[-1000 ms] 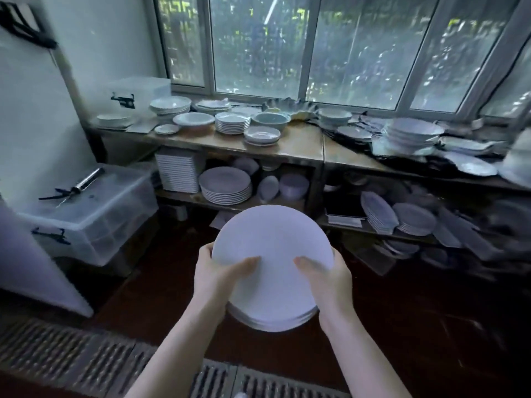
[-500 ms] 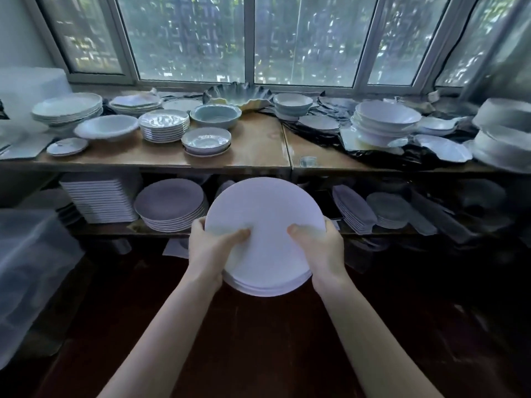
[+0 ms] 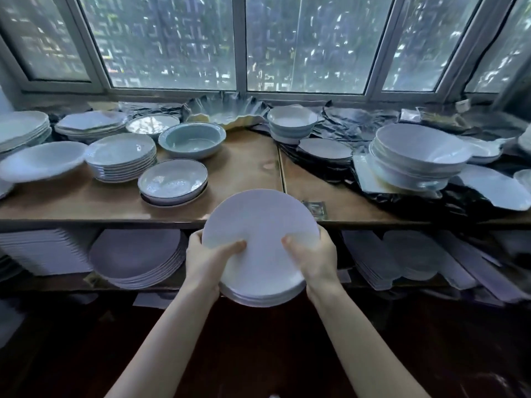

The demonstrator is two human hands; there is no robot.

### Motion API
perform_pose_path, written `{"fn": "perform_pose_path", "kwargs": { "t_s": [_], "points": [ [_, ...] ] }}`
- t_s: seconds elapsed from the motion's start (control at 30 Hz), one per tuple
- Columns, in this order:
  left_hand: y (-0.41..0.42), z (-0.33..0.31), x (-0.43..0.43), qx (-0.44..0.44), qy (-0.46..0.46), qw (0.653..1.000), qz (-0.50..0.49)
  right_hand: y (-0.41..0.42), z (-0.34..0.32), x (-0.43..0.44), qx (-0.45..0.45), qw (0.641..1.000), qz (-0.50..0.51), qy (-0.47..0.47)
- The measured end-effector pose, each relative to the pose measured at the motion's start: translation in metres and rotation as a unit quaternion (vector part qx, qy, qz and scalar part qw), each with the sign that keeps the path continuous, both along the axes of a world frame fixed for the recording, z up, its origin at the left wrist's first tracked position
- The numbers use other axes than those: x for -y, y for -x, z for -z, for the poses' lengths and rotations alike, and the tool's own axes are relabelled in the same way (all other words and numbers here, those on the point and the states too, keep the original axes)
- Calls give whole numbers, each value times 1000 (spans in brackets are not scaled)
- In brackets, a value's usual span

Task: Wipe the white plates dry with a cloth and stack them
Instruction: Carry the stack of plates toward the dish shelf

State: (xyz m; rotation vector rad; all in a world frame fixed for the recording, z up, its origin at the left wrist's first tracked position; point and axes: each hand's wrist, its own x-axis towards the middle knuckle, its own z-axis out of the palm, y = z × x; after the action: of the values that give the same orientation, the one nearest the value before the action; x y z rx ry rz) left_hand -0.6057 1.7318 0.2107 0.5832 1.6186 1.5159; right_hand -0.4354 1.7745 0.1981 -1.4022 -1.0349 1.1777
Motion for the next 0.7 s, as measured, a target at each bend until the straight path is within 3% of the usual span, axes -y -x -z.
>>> {"fn": "perform_pose_path", "kwargs": {
  "t_s": [0.23,0.7],
  "points": [
    [14,22,-145,18,22,1000,-9,14,18,-140,7,999,-12,33],
    [75,124,-396,-2,116,993,35,68,111,-374,51,992,27,114]
  ]
}}
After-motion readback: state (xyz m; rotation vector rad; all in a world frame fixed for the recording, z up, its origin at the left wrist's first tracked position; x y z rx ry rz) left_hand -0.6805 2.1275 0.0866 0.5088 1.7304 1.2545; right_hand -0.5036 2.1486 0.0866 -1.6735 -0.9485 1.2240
